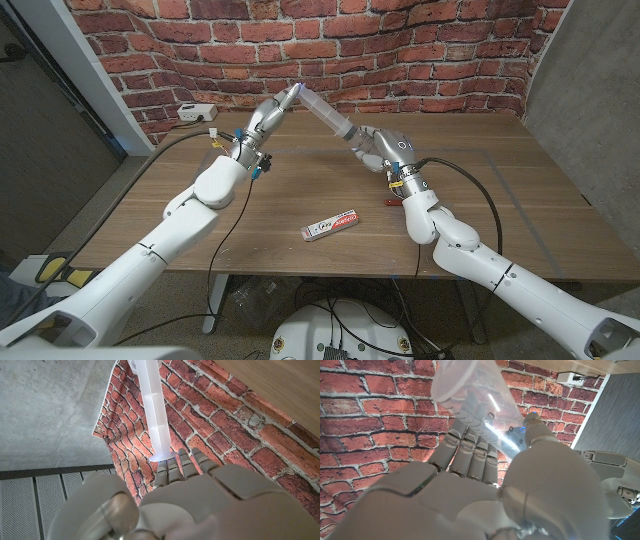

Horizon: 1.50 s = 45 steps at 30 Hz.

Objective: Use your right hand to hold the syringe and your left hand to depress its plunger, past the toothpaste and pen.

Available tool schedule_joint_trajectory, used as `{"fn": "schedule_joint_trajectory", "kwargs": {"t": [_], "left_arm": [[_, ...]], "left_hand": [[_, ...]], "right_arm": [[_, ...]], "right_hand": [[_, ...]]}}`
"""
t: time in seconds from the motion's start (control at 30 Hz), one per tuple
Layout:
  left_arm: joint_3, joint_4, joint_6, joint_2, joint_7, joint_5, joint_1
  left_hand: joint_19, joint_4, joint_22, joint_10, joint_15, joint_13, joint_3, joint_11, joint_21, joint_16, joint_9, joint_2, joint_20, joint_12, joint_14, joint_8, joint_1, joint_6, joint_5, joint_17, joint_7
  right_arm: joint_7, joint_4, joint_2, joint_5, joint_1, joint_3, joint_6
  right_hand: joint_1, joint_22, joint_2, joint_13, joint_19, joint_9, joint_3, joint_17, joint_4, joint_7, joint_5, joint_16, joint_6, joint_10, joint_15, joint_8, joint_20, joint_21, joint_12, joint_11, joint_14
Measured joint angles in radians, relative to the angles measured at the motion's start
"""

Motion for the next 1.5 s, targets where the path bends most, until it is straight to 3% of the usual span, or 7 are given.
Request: {"fn": "schedule_joint_trajectory", "kwargs": {"t": [1.5], "left_arm": [[0.081,0.008,0.046,-0.005,-0.08,0.001,-0.054]], "left_hand": [[-0.007,0.001,0.0,-0.002,0.0,0.0,-0.007,0.002,0.0,-0.005,-0.001,0.003,0.007,-0.001,0.0,-0.004,0.003,0.002,0.0,0.0,-0.002]], "right_arm": [[-0.036,-0.013,0.002,0.015,-0.004,0.023,-0.004]], "right_hand": [[0.0,0.0,0.0,0.004,-0.002,0.0,0.003,0.002,-0.003,0.0,-0.003,0.0,0.011,0.009,-0.001,-0.002,-0.002,0.015,0.001,0.003,0.006]]}}
